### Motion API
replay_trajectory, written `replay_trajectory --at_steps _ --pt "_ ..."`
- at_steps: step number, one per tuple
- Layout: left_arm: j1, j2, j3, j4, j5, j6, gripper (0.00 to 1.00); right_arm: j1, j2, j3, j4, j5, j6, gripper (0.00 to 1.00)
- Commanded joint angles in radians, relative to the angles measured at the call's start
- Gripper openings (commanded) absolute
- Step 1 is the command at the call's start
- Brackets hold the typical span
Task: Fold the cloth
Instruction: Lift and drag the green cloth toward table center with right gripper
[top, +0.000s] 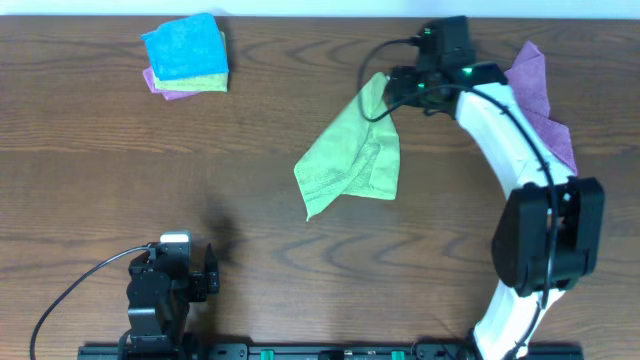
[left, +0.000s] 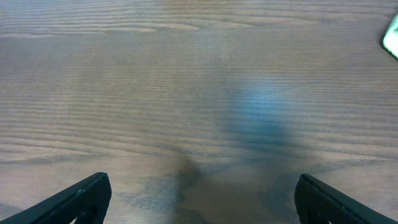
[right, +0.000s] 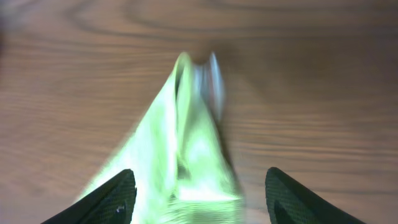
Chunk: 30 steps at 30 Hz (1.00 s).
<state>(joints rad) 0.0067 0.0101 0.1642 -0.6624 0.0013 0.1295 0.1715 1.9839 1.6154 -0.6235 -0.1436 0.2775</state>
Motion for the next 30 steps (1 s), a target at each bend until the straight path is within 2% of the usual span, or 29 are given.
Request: replay_trajectory --at_steps 1,4,8,11,13,18,25,30 --pt "0.006 -0.006 -0.006 -0.01 0.043 -0.04 0.96 -0.023 -0.088 0.008 -0.008 -0.048 -0.018 0.74" --pt "0.006 -0.006 -0.005 -0.01 0.055 -0.087 0.95 -0.02 -0.177 0.008 -0.087 -0.048 -0.036 0.84" --pt "0.006 -0.006 -0.005 -0.01 0.055 -0.116 0.95 -0.019 -0.236 0.008 -0.252 -0.048 -0.041 0.85" --pt "0.006 -0.006 -0.005 -0.01 0.065 -0.126 0.95 -0.019 -0.226 0.005 -0.397 -0.049 -0.074 0.84" --pt "0.006 -0.006 -0.005 0.004 0.106 -0.174 0.95 -0.015 -0.208 -0.002 -0.437 -0.049 -0.084 0.83" --pt "0.006 -0.006 -0.005 0.016 0.164 -0.319 0.96 0.006 -0.158 -0.041 -0.47 -0.102 -0.117 0.83" --pt "0.006 -0.006 -0.005 0.013 0.152 -0.32 0.95 0.098 -0.068 -0.145 -0.425 -0.116 -0.129 0.81" --pt "0.006 -0.006 -0.005 0.012 0.152 -0.321 0.95 0.16 0.004 -0.153 -0.387 -0.106 -0.126 0.79"
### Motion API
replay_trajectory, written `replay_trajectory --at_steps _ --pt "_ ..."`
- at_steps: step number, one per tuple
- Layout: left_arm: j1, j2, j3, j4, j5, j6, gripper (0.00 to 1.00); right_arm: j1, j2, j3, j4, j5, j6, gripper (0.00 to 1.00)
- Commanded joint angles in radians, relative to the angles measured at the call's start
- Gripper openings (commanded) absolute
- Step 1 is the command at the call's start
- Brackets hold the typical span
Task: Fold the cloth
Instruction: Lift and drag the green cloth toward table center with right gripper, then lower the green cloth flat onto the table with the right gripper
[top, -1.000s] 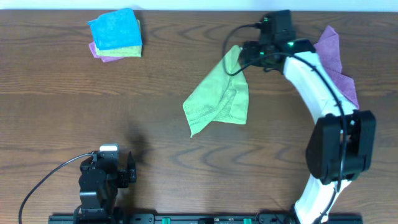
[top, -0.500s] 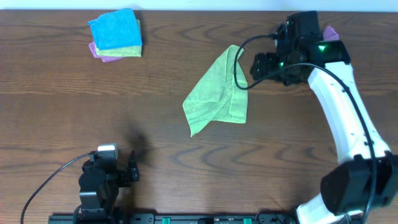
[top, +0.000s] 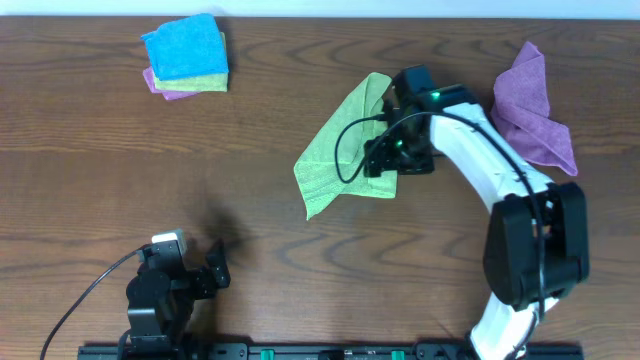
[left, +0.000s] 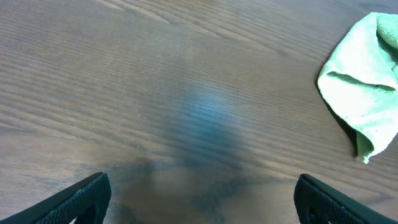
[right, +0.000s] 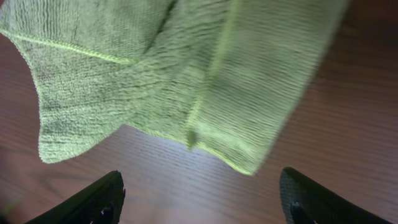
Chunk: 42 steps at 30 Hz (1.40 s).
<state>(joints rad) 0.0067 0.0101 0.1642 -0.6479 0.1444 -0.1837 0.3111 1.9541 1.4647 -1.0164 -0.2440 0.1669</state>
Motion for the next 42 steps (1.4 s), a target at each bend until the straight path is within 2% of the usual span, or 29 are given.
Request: replay_trajectory --at_steps 1,7,19,26,28,30,33,35,37,39,42 --pt "0.006 -0.006 -0.005 -0.003 0.009 -0.008 0.95 0.029 0.054 -0.003 0.008 -0.002 -0.014 0.78" --pt "0.006 -0.006 -0.005 -0.006 0.009 -0.008 0.95 0.046 0.102 -0.003 0.04 0.063 0.013 0.68" --pt "0.006 -0.006 -0.005 -0.006 0.009 -0.008 0.95 0.046 0.114 -0.003 0.082 0.099 0.019 0.59" --pt "0.006 -0.006 -0.005 -0.006 0.009 -0.008 0.95 0.046 0.149 -0.003 0.077 0.099 0.023 0.44" --pt "0.006 -0.006 -0.005 -0.006 0.009 -0.007 0.95 0.046 0.162 -0.003 0.079 0.1 0.023 0.43" --pt "0.006 -0.006 -0.005 -0.007 0.009 -0.008 0.96 0.046 0.171 -0.003 0.082 0.1 0.023 0.44" --pt "0.006 -0.006 -0.005 -0.007 0.009 -0.008 0.95 0.048 0.173 -0.003 0.082 0.102 0.023 0.66" --pt "0.006 -0.006 -0.005 -0.007 0.009 -0.007 0.95 0.05 0.173 -0.003 0.081 0.102 0.023 0.66" --pt "0.006 -0.006 -0.005 -0.007 0.009 -0.008 0.95 0.05 0.173 -0.003 0.082 0.102 0.023 0.56" --pt "0.006 -0.006 -0.005 -0.007 0.009 -0.008 0.96 0.05 0.173 -0.003 0.084 0.109 0.032 0.38" --pt "0.006 -0.006 -0.005 -0.007 0.009 -0.007 0.95 0.05 0.173 -0.003 0.084 0.14 0.039 0.16"
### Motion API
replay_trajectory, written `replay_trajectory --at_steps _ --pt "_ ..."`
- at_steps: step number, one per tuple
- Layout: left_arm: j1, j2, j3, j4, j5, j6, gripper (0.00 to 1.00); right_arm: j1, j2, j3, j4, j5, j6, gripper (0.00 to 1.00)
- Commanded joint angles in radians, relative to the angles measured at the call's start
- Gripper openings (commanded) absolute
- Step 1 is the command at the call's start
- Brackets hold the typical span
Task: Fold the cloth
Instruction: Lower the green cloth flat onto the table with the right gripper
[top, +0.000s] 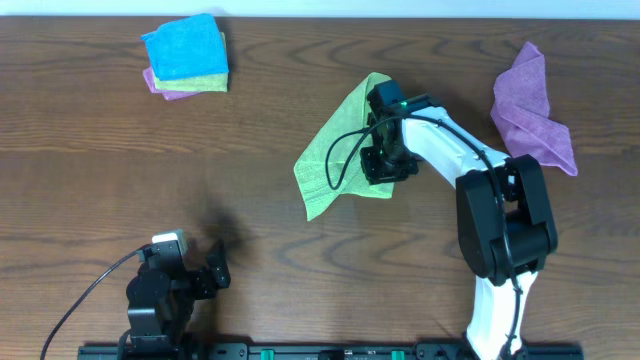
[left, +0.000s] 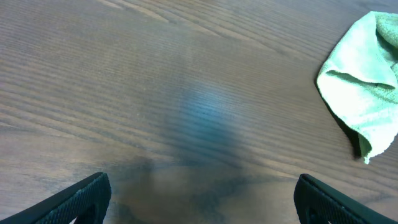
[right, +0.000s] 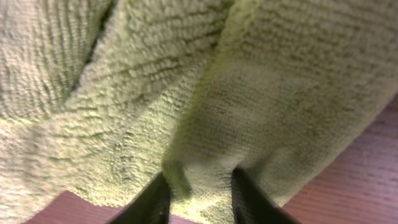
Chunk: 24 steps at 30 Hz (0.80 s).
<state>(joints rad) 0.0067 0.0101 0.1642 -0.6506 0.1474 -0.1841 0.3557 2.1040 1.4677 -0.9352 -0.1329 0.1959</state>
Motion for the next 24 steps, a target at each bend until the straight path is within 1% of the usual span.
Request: replay_trajectory --at_steps 1,2,6,9,14,17,19,21,24 --pt "0.006 -0.006 -0.005 -0.004 0.006 -0.007 0.95 0.006 0.023 -0.006 0.002 0.032 0.009 0.09" --pt "0.006 -0.006 -0.005 -0.004 0.006 -0.007 0.95 0.006 0.023 -0.006 0.002 0.032 0.009 0.01" --pt "0.006 -0.006 -0.005 -0.004 0.006 -0.007 0.95 0.006 -0.003 -0.005 0.001 0.032 0.009 0.01" --pt "0.006 -0.006 -0.005 -0.004 0.008 -0.009 0.96 0.006 -0.053 -0.004 0.0 0.032 0.01 0.01" --pt "0.006 -0.006 0.001 0.002 0.109 -0.184 0.95 0.006 -0.177 -0.004 -0.022 0.032 0.017 0.02" --pt "0.006 -0.005 0.002 0.026 0.201 -0.32 0.96 0.002 -0.262 -0.004 -0.05 0.037 0.038 0.01" --pt "0.006 -0.005 0.002 0.037 0.225 -0.378 0.96 -0.002 -0.297 -0.004 -0.063 0.045 0.047 0.01" --pt "0.006 -0.005 0.003 0.082 0.273 -0.436 0.96 -0.007 -0.33 -0.004 -0.089 0.081 0.081 0.01" --pt "0.006 -0.001 0.007 0.124 0.304 -0.512 0.96 -0.017 -0.346 -0.004 -0.113 0.084 0.105 0.01"
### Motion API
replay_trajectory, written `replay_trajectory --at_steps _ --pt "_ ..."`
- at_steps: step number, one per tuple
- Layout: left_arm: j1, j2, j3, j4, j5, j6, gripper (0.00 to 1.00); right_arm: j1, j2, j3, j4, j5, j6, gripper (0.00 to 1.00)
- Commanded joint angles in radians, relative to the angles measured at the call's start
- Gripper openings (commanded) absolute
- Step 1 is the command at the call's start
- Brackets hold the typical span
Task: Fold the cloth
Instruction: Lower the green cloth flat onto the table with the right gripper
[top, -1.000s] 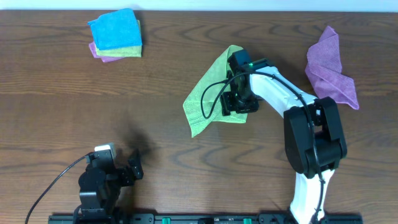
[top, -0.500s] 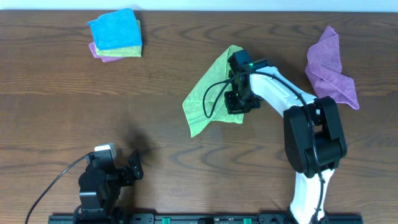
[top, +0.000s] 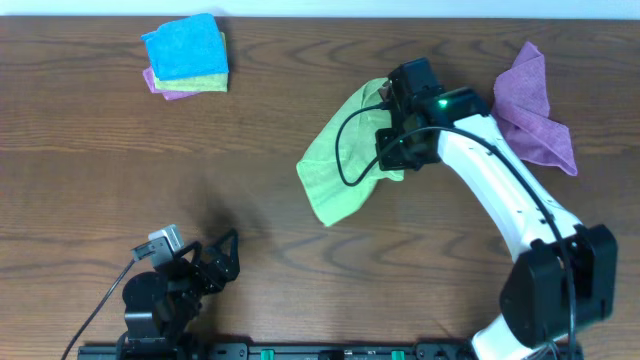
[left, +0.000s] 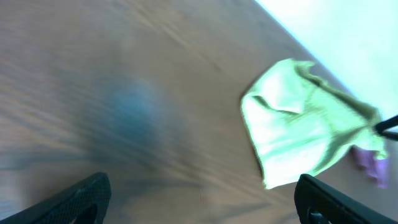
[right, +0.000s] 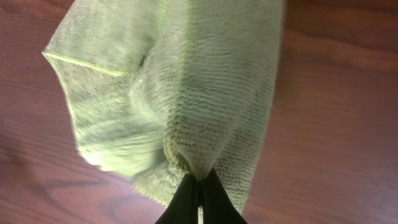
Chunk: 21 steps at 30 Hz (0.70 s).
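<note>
The green cloth (top: 345, 170) lies crumpled near the table's middle, its right edge lifted. My right gripper (top: 397, 158) is shut on that edge; in the right wrist view the cloth (right: 186, 106) hangs from the closed fingertips (right: 198, 193) above the wood. My left gripper (top: 210, 268) sits near the front left, open with nothing between its fingers (left: 81, 199). The left wrist view is blurred and shows the green cloth (left: 305, 130) far off to the right.
A stack of folded cloths (top: 186, 55), blue on top, rests at the back left. A crumpled purple cloth (top: 532, 100) lies at the back right, just beyond my right arm. Dark wooden table (top: 150, 170) all around.
My right gripper has raised and pulled the pinched cloth edge to the right, so the cloth now hangs off the table. My left gripper has turned toward the cloth.
My right gripper held the green cloth by its top at the back. Then it was open above the cloth lying on the table. Then it closed low on the cloth's right side. Now it holds that edge lifted, while the left gripper stayed open at the front.
</note>
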<state>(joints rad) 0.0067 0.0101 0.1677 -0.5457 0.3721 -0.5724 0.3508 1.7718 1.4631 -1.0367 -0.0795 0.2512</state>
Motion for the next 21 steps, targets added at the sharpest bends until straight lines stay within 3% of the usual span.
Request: replay_trajectory --at_steps 1,8,11,18,21 --pt "0.006 0.006 0.008 0.022 0.087 -0.148 0.96 -0.016 -0.014 0.0 -0.021 0.031 0.061 0.01" --pt "0.006 0.111 0.016 0.076 0.183 -0.283 0.96 -0.024 -0.014 -0.001 -0.029 0.03 0.093 0.01" --pt "0.006 0.124 0.016 0.081 0.169 -0.428 0.95 -0.024 -0.014 -0.001 -0.029 0.031 0.093 0.02" --pt "0.006 0.125 0.016 0.079 0.168 -0.449 0.95 -0.025 -0.013 -0.001 -0.014 0.031 0.092 0.12" --pt "0.006 0.125 0.016 0.078 0.169 -0.449 0.95 -0.025 -0.013 -0.003 -0.006 0.031 0.082 0.26"
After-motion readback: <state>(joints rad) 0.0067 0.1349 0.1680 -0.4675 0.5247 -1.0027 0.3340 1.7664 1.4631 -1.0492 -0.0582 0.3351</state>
